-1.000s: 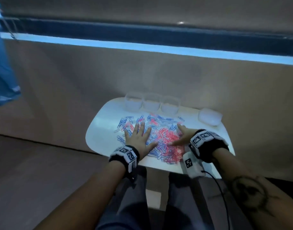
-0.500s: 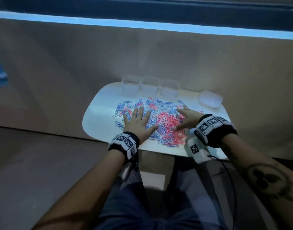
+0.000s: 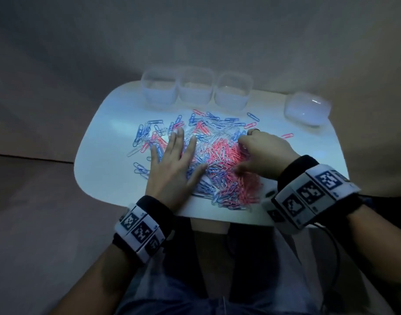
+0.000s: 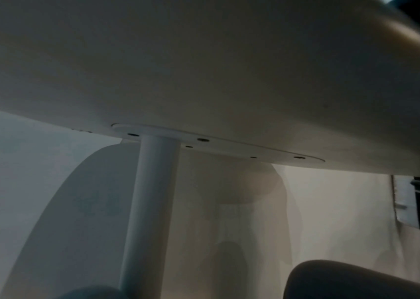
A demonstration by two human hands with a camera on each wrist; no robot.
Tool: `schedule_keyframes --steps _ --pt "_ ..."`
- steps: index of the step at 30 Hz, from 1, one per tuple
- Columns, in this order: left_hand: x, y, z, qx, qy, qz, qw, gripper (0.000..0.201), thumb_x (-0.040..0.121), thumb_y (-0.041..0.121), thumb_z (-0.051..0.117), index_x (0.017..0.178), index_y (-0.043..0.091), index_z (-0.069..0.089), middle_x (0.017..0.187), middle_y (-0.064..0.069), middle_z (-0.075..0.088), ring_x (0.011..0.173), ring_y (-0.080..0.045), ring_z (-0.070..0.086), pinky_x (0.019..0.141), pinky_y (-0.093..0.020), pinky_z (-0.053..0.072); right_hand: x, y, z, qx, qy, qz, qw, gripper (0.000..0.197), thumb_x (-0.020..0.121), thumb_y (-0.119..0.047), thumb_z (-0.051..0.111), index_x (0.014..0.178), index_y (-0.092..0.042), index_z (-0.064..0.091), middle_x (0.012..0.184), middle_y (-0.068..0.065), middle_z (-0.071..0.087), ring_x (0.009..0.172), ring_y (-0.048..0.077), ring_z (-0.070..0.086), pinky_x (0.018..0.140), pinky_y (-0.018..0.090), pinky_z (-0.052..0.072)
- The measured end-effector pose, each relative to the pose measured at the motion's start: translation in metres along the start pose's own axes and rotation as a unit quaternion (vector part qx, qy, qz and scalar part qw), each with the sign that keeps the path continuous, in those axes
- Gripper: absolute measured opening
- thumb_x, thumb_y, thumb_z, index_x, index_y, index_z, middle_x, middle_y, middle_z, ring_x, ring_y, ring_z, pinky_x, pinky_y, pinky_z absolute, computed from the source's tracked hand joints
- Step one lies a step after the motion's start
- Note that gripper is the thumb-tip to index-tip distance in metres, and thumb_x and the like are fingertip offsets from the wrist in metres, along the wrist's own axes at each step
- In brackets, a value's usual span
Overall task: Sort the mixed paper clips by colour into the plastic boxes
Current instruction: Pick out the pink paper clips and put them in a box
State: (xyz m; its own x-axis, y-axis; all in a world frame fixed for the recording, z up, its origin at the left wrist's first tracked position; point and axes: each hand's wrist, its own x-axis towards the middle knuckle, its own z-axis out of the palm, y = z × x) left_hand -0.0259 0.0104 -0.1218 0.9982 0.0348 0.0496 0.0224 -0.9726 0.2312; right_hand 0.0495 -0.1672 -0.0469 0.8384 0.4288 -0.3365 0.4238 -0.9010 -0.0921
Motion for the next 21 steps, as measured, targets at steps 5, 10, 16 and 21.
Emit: schedule_keyframes --steps 5,10,16,21 --pt "-0.001 0.001 -0.001 -0.025 0.016 -0.015 0.999 0.075 0.084 0.063 0.013 0.148 0.024 0.023 0.158 -0.006 0.007 0.146 -0.016 0.005 0.113 -0.046 0.000 0.009 0.008 0.000 -0.004 0.002 -0.026 1.000 0.042 0.079 -0.040 0.067 0.107 -0.012 0.052 0.113 0.008 0.055 0.107 0.027 0.051 0.075 0.030 0.038" --pt "-0.002 0.002 -0.001 -0.027 0.019 -0.021 0.999 0.077 0.084 0.065 0.012 0.148 0.024 0.022 0.158 -0.006 0.008 0.146 -0.017 0.005 0.113 -0.048 0.001 0.006 0.010 0.004 -0.027 0.042 -0.040 0.998 0.032 0.086 -0.035 0.060 0.109 -0.013 0.055 0.112 0.006 0.056 0.109 0.027 0.051 0.073 0.029 0.036" --pt "-0.003 0.003 -0.003 -0.011 0.003 -0.023 1.000 0.082 0.081 0.065 0.006 0.149 0.022 0.020 0.158 -0.006 0.006 0.146 -0.019 0.004 0.114 -0.051 0.002 0.009 0.004 0.003 -0.073 0.088 -0.045 0.992 0.018 0.087 -0.021 0.052 0.100 -0.011 0.060 0.108 0.008 0.061 0.107 0.028 0.055 0.069 0.029 0.034" --pt "-0.002 0.003 -0.004 -0.014 -0.004 -0.031 0.999 0.087 0.076 0.067 0.002 0.149 0.023 0.018 0.158 -0.005 0.003 0.146 -0.017 0.000 0.115 -0.050 -0.001 0.014 0.009 0.000 -0.017 0.098 -0.037 0.994 0.015 0.085 -0.022 0.057 0.088 -0.010 0.066 0.099 0.008 0.062 0.103 0.028 0.054 0.066 0.028 0.034"
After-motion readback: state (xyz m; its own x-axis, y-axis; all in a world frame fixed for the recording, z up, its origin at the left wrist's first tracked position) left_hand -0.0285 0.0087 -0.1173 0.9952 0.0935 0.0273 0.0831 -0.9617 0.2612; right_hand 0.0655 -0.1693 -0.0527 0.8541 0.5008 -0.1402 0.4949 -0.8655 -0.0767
